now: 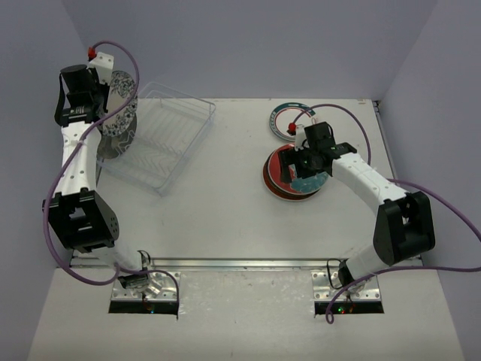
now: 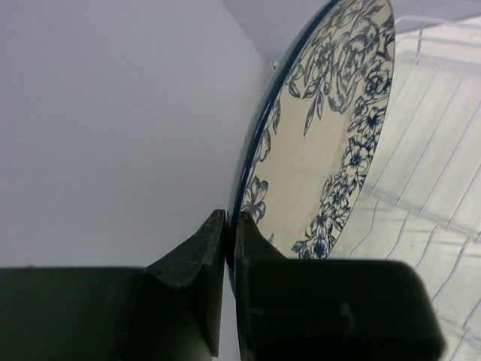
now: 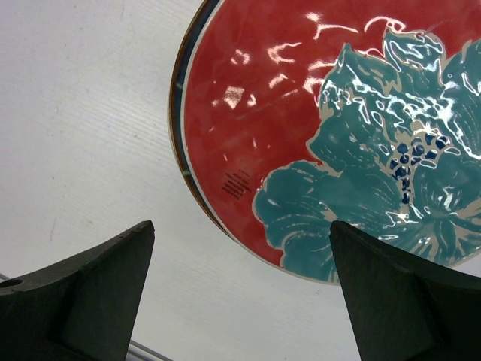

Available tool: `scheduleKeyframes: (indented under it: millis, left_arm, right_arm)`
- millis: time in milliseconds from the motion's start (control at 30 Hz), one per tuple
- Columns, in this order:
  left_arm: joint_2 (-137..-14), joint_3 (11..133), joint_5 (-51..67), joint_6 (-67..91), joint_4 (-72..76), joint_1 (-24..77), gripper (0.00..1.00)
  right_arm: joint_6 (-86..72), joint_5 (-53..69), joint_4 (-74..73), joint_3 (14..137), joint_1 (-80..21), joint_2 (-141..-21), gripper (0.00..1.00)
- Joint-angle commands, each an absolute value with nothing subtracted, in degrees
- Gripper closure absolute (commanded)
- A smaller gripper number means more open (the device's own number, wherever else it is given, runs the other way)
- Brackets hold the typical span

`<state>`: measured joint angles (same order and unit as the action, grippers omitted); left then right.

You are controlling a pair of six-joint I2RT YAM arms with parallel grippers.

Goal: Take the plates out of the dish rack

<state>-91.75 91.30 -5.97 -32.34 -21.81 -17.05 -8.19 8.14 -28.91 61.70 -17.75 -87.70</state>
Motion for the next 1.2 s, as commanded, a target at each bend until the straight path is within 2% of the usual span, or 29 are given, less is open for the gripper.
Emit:
scheduleKeyframes:
  millis: [0, 500, 833, 1167]
  left_arm:
    - [-85.1, 98.5, -4.9, -29.8, -14.4, -16.3, 1.0]
    - [-83.2, 100.3, 16.0, -17.1, -32.1, -15.9, 1.0]
    - [-81.3, 97.5, 24.8, -7.9, -35.1, -15.9, 1.0]
    - [-80.4, 95.0, 34.2, -1.1, -36.3, -16.2, 1.0]
  right_arm:
    - [-8.8, 9.1, -28.2, 65.0, -18.3, -85.5, 0.01]
    - [-11.6, 16.6, -27.7, 66.3, -18.4, -86.6, 0.01]
    - [-14.9, 24.6, -27.1, 67.8, -18.4, -88.1, 0.01]
    - [-26.6, 39.2, -15.0, 66.4, -18.4, -89.0, 0.01]
